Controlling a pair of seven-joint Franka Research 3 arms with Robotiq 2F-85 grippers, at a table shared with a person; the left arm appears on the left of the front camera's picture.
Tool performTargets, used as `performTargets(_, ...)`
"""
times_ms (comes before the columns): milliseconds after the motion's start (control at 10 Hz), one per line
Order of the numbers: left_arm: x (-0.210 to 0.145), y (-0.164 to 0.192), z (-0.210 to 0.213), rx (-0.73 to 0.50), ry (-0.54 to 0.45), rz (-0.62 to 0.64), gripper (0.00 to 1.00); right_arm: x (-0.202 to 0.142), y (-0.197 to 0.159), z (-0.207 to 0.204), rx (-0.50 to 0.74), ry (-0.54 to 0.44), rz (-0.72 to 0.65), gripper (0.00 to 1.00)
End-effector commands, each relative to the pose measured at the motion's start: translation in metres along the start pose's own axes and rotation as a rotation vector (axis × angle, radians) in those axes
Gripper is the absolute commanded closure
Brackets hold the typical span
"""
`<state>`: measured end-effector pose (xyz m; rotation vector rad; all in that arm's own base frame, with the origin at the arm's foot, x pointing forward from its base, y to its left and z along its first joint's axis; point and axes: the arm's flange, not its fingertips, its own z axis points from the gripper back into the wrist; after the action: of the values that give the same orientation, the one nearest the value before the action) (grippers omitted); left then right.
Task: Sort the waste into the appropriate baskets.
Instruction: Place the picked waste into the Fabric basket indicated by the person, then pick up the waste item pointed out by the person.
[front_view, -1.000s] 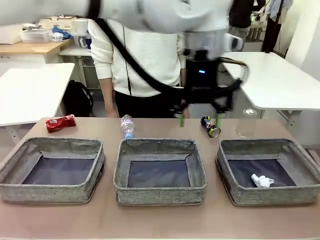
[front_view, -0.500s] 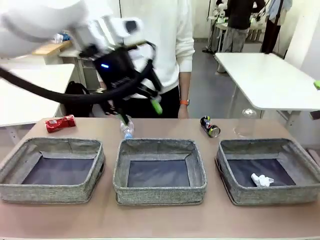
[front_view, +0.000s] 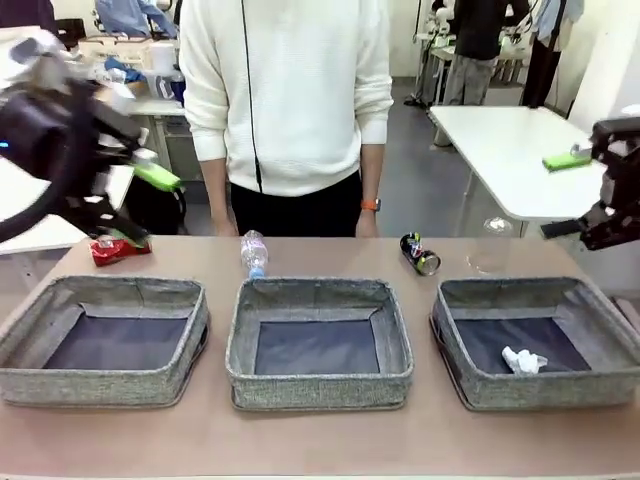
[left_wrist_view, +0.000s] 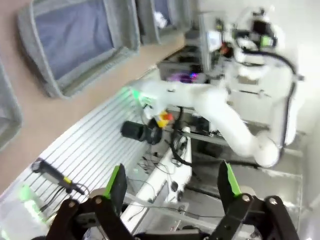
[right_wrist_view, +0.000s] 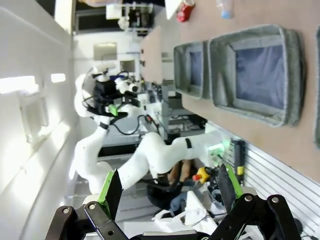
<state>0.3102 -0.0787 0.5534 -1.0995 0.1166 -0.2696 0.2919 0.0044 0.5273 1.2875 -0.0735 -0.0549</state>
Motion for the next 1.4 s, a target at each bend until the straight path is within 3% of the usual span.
performTargets(0,-0.032,0.045,0.035,-0.167,-0.015,-0.051,0.07,0.008,0.008,0.009,0.071,-0.011,-0.072,0.00)
performTargets(100,-0.059,0.067,0.053,-0.262,-0.085,-0.048,0.07,0.013,0.010,0.026,0.135,-0.001,-0.116,0.00)
performTargets(300,-0.112,0.108,0.064,-0.423,-0.238,-0.084,0.07,0.022,0.008,0.062,0.192,-0.076,-0.153,0.00)
performTargets(400,-0.123,0.121,0.060,-0.490,-0.251,-0.075,0.07,0.025,0.007,0.080,0.203,-0.128,-0.162,0.00)
performTargets(500,-0.122,0.127,0.050,-0.540,-0.231,-0.075,0.07,0.026,0.002,0.089,0.136,-0.186,-0.163,0.00)
performTargets(600,-0.111,0.111,0.084,-0.410,-0.222,-0.050,0.07,0.020,-0.003,0.067,0.147,-0.094,-0.129,0.00)
performTargets(1300,-0.111,0.111,0.084,-0.410,-0.222,-0.050,0.07,0.020,-0.003,0.067,0.147,-0.094,-0.129,0.00)
